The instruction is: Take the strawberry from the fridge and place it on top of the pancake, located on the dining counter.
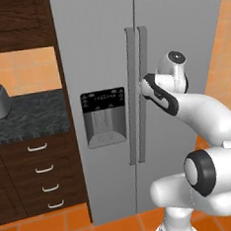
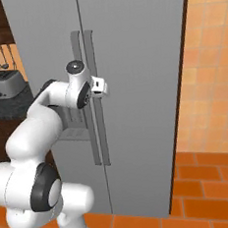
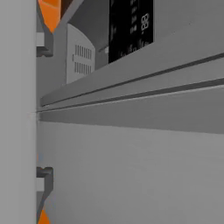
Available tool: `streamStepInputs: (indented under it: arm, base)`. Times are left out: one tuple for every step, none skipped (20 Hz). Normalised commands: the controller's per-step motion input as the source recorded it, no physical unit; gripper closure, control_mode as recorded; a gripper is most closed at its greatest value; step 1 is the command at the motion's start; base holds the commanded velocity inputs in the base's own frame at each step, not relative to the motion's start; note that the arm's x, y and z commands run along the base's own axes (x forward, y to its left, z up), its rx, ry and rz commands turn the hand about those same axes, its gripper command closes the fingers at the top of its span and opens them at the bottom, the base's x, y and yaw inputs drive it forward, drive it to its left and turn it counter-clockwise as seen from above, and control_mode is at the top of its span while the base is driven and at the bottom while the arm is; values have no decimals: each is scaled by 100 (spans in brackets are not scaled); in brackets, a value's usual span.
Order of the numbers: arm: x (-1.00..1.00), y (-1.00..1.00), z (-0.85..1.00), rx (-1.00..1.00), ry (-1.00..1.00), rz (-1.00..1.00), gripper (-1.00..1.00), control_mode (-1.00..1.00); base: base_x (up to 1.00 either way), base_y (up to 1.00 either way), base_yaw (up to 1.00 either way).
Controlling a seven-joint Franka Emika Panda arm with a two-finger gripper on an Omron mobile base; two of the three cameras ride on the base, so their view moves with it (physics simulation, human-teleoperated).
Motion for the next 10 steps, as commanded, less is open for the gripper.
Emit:
streamStepInputs:
  arm:
    - [41, -19, 0, 0, -17, 0, -100, -100]
    - [41, -16, 4, 0, -6, 0, -100, -100]
    - [59, -6, 10, 0, 0, -1, -100, -100]
    - [61, -4, 14, 2, 0, -1, -100, -100]
    - [49, 0, 9, 2, 0, 0, -100, -100]
    - [44, 0, 2, 1, 0, 0, -100, -100]
    - [36, 0, 0, 0, 0, 0, -100, -100]
    - [30, 0, 0, 0, -1, 0, -100, -100]
    - [24, 0, 0, 0, -7, 0, -100, -100]
    - [18, 0, 0, 0, -11, 0, -100, -100]
  base:
    - [0, 0, 0]
    - [0, 0, 0]
    - [0, 0, 0]
    - [0, 0, 0]
    - [0, 0, 0]
    - [0, 0, 0]
    - [0, 0, 0]
    - [0, 0, 0]
    - [0, 0, 0]
    - [0, 0, 0]
